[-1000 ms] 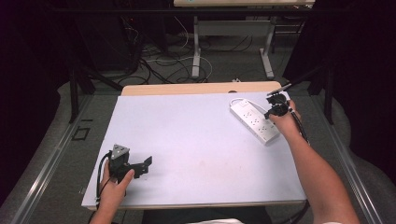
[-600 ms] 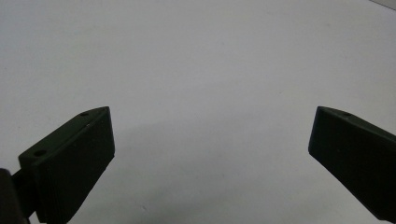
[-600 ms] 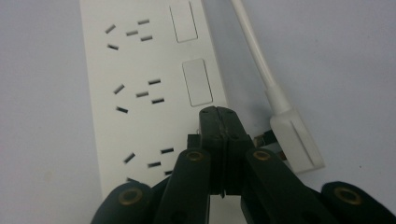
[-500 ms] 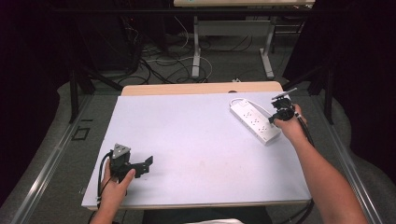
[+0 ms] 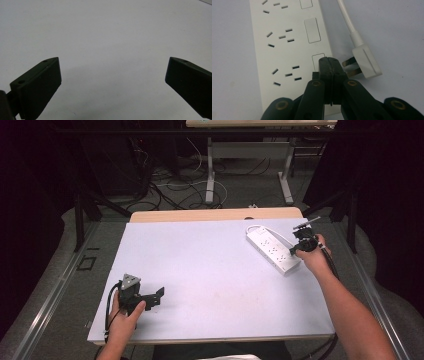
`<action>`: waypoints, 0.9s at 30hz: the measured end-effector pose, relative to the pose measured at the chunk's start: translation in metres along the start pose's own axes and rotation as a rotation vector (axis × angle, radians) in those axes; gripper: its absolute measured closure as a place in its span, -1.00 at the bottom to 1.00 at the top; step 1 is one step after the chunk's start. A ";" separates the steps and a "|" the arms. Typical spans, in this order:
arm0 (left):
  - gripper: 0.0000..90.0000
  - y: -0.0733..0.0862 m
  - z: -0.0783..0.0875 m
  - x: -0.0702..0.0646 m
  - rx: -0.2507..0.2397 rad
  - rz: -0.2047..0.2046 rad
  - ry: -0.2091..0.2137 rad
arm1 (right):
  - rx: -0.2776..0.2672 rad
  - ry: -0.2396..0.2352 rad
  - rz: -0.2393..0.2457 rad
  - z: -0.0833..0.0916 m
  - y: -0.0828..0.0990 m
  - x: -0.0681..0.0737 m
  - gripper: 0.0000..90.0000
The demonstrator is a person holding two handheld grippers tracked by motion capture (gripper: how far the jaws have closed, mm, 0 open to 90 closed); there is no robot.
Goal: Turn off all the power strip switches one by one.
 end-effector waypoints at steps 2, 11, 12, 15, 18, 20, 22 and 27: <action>-0.99 0.000 0.000 0.000 0.000 0.001 0.000 | 0.000 -0.001 -0.001 0.000 0.000 0.000 1.00; -0.99 0.000 0.000 0.000 0.002 -0.001 0.001 | -0.014 -0.012 0.003 0.000 0.001 -0.001 1.00; -0.99 0.000 0.000 0.000 0.002 -0.001 0.001 | -0.018 -0.009 0.003 -0.001 0.001 -0.001 1.00; -0.99 0.000 0.000 0.000 0.000 -0.002 0.001 | -0.025 -0.007 0.005 -0.001 0.002 -0.001 1.00; -0.99 0.000 0.000 0.000 0.001 -0.002 0.000 | -0.024 -0.007 -0.010 -0.002 0.003 0.000 1.00; -0.99 0.000 0.000 0.000 0.001 -0.002 0.000 | -0.029 -0.016 0.001 -0.003 0.005 -0.001 1.00; -0.99 0.000 0.000 0.000 0.001 -0.002 0.000 | -0.026 -0.011 -0.009 -0.002 0.006 -0.001 1.00; -0.99 0.000 0.000 0.000 0.004 -0.003 0.001 | -0.024 -0.009 -0.010 -0.002 0.005 -0.001 1.00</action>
Point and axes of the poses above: each handheld gripper's, and its own axes: z roughly backward along the jaws, y roughly out of its underside, x roughly to its left, the point moved 3 cm from there along -z, roughly forward along the jaws, and after that the axes turned 14 degrees about y, right-handed, at the moved point
